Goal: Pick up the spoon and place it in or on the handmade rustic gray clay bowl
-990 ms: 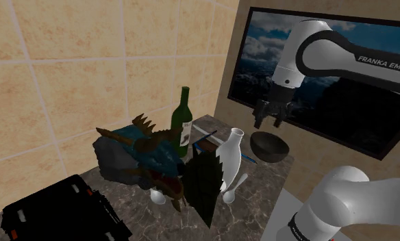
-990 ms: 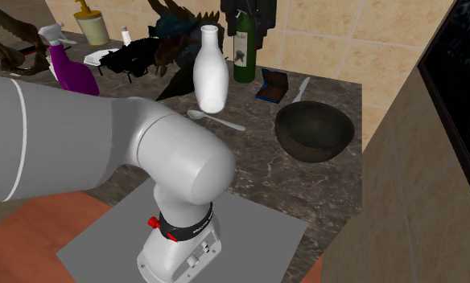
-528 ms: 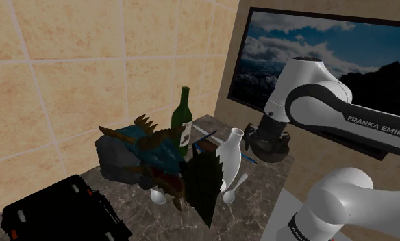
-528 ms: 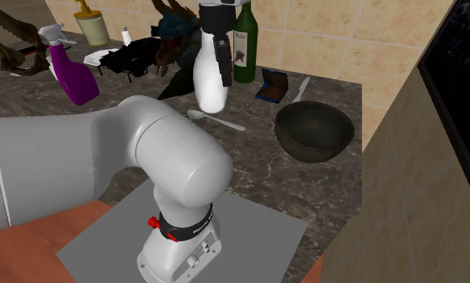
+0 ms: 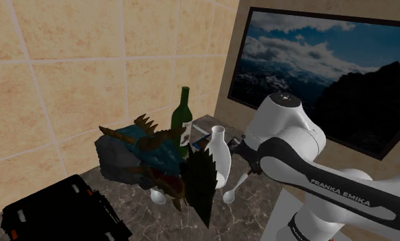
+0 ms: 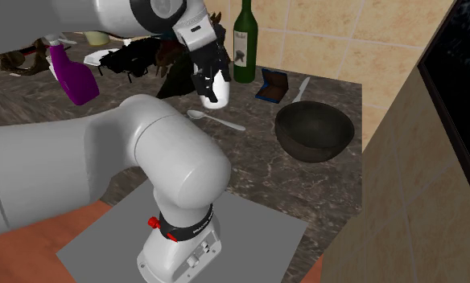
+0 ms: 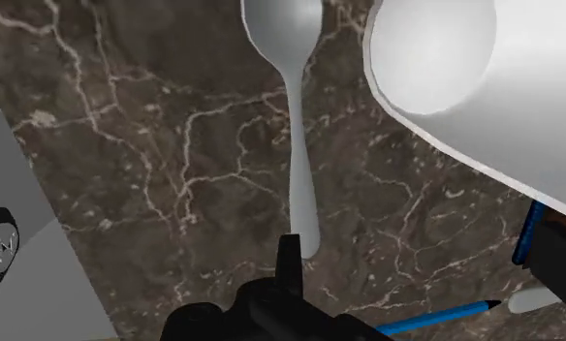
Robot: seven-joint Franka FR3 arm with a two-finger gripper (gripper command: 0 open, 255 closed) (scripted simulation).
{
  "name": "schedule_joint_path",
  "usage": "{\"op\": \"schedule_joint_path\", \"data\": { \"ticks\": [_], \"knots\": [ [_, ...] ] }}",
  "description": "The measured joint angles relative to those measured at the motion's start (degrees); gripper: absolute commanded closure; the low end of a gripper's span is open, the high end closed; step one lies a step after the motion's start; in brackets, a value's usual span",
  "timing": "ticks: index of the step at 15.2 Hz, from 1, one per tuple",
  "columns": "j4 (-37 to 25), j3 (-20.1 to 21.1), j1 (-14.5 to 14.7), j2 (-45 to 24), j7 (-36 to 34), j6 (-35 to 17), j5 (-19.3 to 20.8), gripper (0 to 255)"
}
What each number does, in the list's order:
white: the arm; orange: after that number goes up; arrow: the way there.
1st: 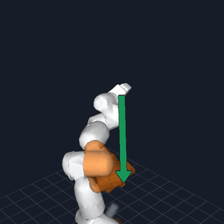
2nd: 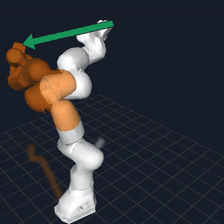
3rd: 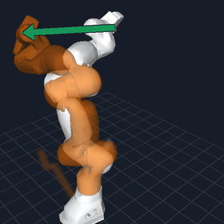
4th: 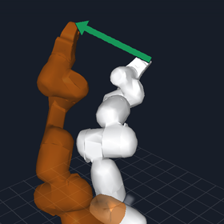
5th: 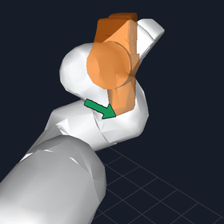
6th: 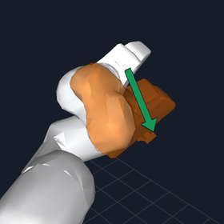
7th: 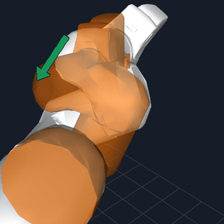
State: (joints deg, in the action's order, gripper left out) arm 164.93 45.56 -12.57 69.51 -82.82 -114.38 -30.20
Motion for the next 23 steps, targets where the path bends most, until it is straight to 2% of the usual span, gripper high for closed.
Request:
{"op": "schedule_joint_path", "data": {
  "ticks": [1,2,4,6,7,8,10,12,15,16,23],
  "knots": [
    [1.16,2.32,-0.2,-0.95,-3.88,-6.02,-1.81,0],
    [1.47,3.75,-0.38,-2.73,-6.48,-8.57,-2.56,0],
    [2.68,5.28,0.51,-5.9,-9.61,-17.32,-3.11,0],
    [3.17,4.69,1.84,-8.3,-11.81,-19.7,-1.84,0],
    [3.46,4.72,1.15,-11.05,-11.86,-23.55,-1.35,0],
    [3.68,5.41,2.3,-12.34,-13.48,-23.28,-1.0,0],
    [5.19,3.76,4.56,-12.2,-14.6,-13.02,0.19,0],
    [5.6,3.72,4.72,-13.08,-14.86,-10.27,0.4,0],
    [5.66,3.63,4.85,-13.19,-14.99,-9.23,0.5,0],
    [5.67,3.63,4.86,-13.21,-15.01,-9.16,0.51,255],
    [5.67,3.65,4.86,-13.26,-15.02,-9.12,0.5,255]
  ]
}}
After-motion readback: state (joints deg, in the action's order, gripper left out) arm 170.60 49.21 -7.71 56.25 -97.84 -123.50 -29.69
